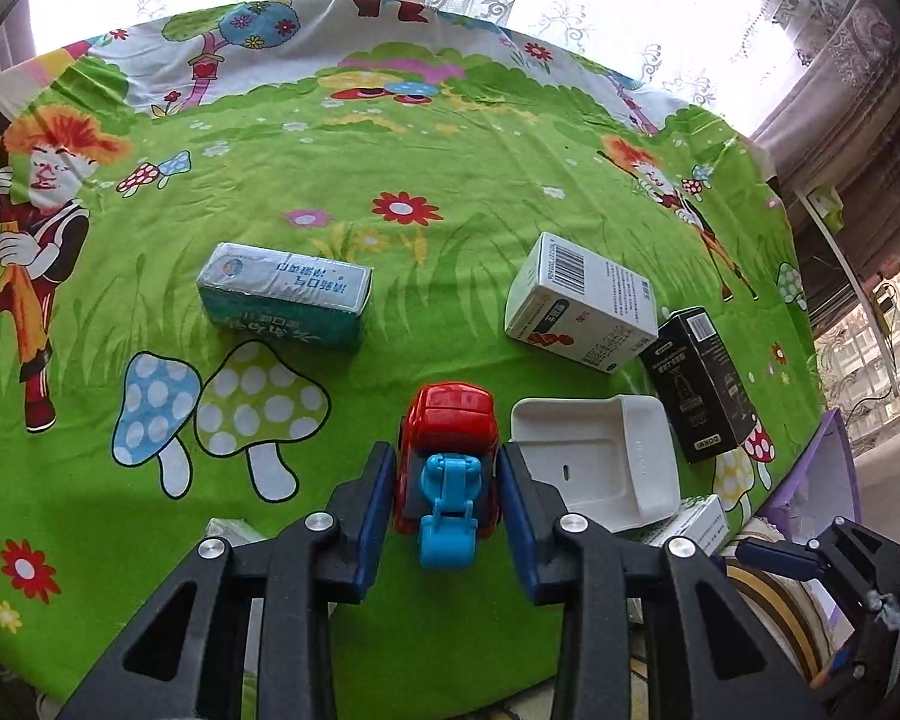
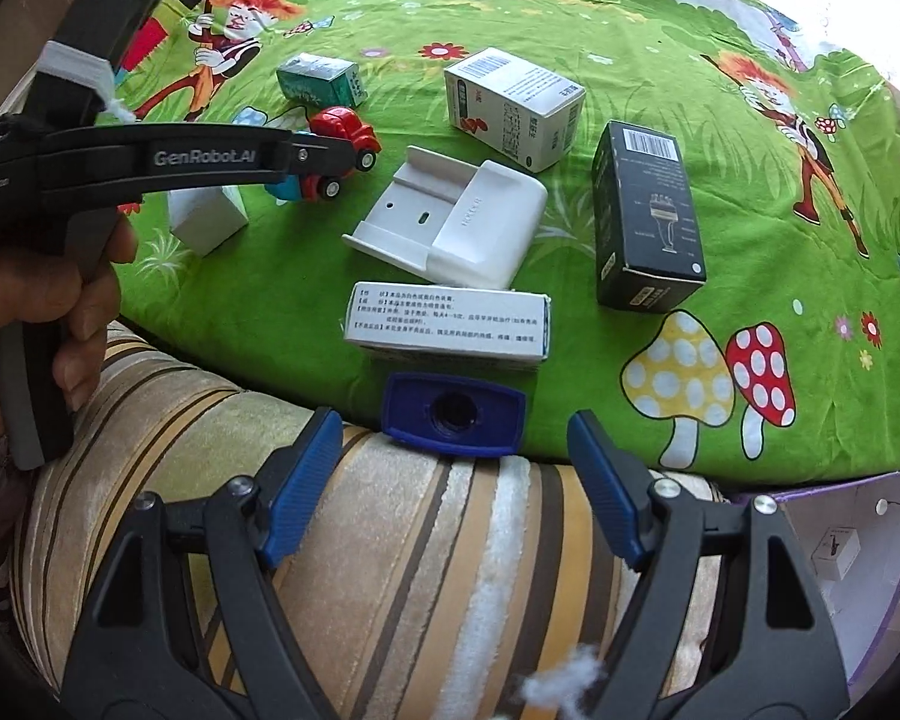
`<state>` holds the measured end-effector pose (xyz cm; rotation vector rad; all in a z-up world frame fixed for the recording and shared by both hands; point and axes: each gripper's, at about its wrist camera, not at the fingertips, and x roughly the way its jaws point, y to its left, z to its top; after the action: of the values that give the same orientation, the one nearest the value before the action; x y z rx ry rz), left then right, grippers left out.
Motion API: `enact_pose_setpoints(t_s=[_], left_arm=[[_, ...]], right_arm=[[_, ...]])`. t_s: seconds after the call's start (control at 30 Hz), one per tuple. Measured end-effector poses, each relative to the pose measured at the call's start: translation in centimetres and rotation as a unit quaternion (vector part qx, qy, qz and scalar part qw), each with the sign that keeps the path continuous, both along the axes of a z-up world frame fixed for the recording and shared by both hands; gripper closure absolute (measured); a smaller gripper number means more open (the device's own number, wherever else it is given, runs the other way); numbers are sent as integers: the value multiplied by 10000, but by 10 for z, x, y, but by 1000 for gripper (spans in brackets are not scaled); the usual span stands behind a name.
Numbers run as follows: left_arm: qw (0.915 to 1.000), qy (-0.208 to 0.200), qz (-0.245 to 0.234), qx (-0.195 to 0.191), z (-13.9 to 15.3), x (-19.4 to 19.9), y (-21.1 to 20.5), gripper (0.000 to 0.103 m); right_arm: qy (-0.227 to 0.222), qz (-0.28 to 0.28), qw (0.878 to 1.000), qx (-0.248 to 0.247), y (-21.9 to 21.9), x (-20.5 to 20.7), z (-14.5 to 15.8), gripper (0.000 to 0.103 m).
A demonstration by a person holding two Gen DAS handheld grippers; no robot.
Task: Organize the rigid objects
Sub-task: 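Lift the red toy car with the left gripper while the right grasps the blue plastic piece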
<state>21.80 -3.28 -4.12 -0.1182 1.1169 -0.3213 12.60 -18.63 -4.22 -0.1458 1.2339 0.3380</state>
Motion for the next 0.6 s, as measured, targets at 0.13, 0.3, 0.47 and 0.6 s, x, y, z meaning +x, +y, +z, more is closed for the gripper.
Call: enact_pose_setpoints(t_s=[0.13, 0.3, 0.47, 0.6], left_arm=[[9999, -53, 89, -97, 5, -7, 5, 67], [9997, -179, 101, -153, 15, -18, 2, 67], [9993, -332, 73, -161, 27, -30, -5, 67], [9989, -410, 69, -196, 35, -41, -10, 67]], right_arm=[[135, 17, 9999, -48, 3, 7, -9, 32], [194, -13, 9998, 39, 2, 10, -14, 47], [-15, -84, 9999, 106, -4, 1, -5, 47], [-197, -252, 9992, 228, -14, -6, 6, 47]])
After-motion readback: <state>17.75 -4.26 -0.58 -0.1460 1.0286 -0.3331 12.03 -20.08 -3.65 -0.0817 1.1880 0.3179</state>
